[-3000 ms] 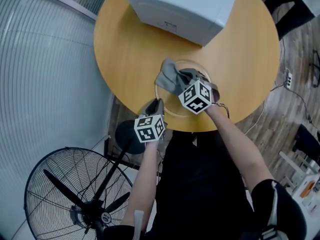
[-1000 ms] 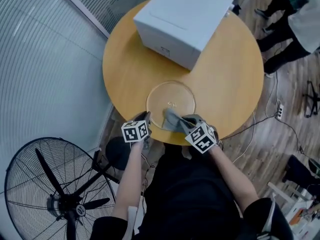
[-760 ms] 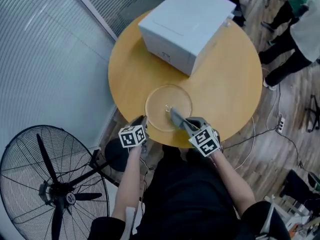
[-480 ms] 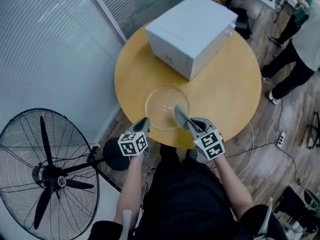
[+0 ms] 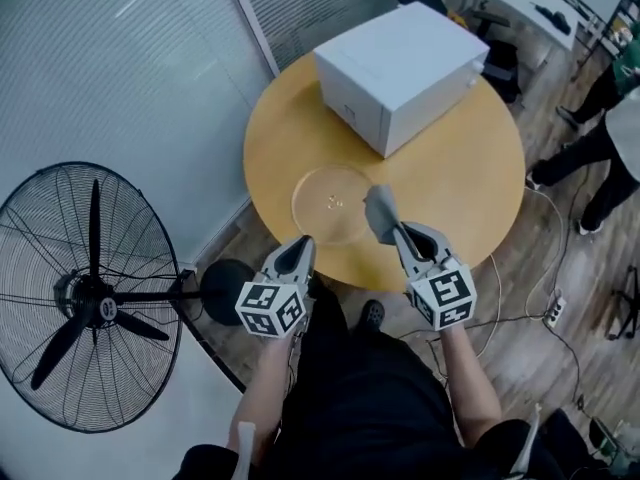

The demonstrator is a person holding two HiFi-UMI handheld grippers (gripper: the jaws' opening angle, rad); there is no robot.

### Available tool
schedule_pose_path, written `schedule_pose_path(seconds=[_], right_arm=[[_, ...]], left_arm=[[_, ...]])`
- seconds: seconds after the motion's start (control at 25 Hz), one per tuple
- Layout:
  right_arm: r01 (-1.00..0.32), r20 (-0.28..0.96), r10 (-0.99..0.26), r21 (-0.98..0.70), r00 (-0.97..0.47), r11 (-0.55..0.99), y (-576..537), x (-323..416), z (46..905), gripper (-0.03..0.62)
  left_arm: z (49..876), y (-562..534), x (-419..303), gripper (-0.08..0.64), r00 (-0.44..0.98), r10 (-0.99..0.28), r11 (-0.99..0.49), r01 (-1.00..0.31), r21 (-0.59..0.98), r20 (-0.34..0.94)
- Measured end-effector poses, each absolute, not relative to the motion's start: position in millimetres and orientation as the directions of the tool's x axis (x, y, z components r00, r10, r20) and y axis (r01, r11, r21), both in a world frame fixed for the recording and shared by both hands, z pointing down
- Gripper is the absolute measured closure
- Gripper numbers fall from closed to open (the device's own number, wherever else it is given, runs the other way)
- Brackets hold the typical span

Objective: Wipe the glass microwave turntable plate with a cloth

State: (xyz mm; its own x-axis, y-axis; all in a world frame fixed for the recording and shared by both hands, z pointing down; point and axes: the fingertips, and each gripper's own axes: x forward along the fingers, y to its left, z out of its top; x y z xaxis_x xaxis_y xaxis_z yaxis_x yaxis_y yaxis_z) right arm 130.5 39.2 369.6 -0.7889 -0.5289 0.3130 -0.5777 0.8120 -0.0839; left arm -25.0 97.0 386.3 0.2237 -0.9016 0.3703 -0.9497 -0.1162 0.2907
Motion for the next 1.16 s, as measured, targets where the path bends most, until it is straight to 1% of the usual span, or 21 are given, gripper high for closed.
schedule_pose_path(seconds=[0.16,0.36,0.52,1.16], right_arm=[[-0.566,0.264,-0.528,-0.089,-0.807,0.82,48,140,352,0.569],[-0.556,0.24,-0.522,-0.106,-0.819,0.824,56,144,343,0.571],[-0.552,0.221,-0.519,-0.121,-0.825,0.825,60,143,336,0.571],[-0.555,0.215,-0.527,-0.1,-0.822,0.826,63,144,328,0.572]], left_arm=[[363,110,-13,0.549,0.223,-0.921,-0.129,-0.949,0.289,0.321],[342,110,-8,0.549,0.235,-0.933,-0.161,-0.95,0.269,0.273],[336,106,-6,0.552,0.263,-0.933,-0.179,-0.931,0.319,0.245],[335,113,-8,0.552,0.255,-0.932,-0.169,-0.934,0.314,0.259]])
